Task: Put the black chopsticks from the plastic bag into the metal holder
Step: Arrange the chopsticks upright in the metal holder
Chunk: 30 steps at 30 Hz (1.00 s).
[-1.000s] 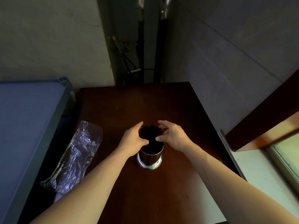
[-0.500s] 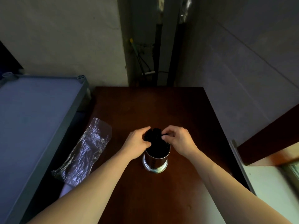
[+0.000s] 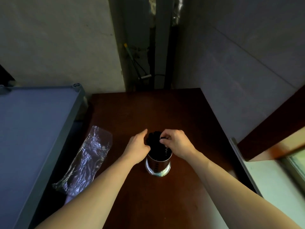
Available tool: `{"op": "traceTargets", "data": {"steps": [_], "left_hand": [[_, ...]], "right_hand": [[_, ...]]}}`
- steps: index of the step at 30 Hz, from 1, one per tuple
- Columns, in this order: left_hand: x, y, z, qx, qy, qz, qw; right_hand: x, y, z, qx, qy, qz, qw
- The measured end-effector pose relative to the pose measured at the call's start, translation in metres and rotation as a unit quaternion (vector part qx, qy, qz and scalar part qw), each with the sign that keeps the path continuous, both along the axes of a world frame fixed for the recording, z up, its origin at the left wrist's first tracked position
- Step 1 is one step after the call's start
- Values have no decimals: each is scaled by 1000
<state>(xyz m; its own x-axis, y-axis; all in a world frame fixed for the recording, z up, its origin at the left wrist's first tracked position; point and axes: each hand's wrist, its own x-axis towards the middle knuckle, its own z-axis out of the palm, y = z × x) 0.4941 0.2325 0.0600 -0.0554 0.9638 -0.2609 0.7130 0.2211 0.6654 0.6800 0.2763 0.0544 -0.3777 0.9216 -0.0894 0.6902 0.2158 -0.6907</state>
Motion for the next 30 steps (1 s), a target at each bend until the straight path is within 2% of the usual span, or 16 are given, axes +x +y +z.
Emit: {"op": "traceTargets", "data": {"steps": [3, 7, 13, 17, 20, 23, 26, 30], "left_hand": [[-5, -3, 8, 63, 8, 11, 998], [1, -2, 23, 148, -41, -9, 988], [23, -1, 54, 81, -169, -83, 979], [27, 3, 67, 85, -201, -83, 972], [27, 8, 77, 90, -212, -65, 971], [25, 11, 81, 112, -326, 8, 939], [20, 15, 82, 117, -441, 89, 885], [27, 16, 79, 98, -548, 145, 818]], "right_hand": [[3, -11, 17, 18, 10, -17, 1000], [4, -19, 49, 61, 14, -47, 997], [-2, -23, 103, 141, 36, -27, 989], [-4, -21, 121, 172, 63, 0, 983], [5, -19, 120, 159, 136, -31, 977], [22, -20, 105, 128, 186, -105, 968], [35, -28, 79, 47, 212, -182, 959], [46, -43, 42, -92, 351, -247, 899]]}}
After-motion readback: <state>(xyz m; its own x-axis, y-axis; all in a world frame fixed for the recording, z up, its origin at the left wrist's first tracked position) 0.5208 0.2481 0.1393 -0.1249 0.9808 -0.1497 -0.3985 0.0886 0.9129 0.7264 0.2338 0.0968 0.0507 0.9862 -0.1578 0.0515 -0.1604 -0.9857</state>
